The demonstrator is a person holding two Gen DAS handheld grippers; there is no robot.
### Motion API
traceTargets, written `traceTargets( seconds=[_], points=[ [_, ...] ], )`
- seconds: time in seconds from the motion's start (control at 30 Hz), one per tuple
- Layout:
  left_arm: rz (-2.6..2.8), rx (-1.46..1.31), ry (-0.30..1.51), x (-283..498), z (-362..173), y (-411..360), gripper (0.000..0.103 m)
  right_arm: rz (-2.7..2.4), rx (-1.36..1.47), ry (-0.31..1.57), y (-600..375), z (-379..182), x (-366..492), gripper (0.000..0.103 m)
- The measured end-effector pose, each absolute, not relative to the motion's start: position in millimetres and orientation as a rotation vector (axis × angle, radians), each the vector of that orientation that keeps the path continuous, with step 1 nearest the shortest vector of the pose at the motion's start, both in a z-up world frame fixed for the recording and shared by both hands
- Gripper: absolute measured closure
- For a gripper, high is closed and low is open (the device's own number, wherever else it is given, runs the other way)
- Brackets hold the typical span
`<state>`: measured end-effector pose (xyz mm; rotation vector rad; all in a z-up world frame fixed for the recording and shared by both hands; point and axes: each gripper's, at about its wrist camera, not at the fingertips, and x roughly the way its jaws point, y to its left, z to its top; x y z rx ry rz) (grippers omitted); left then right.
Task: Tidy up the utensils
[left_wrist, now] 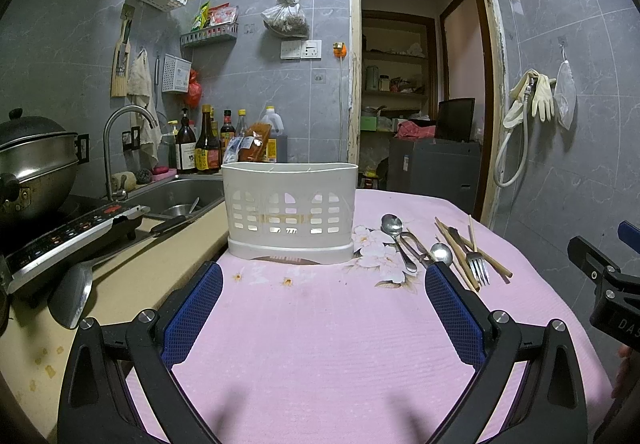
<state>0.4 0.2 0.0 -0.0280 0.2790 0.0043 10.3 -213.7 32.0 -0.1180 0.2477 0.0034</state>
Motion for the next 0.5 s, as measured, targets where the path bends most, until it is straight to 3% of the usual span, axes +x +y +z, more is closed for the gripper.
traceTargets(
  seconds=[0.5],
  points=[
    [0.012,-0.007,0.222,16,11,-1,0.004,-0.005,-0.13,0.218,-209,31,30,0.0]
  ],
)
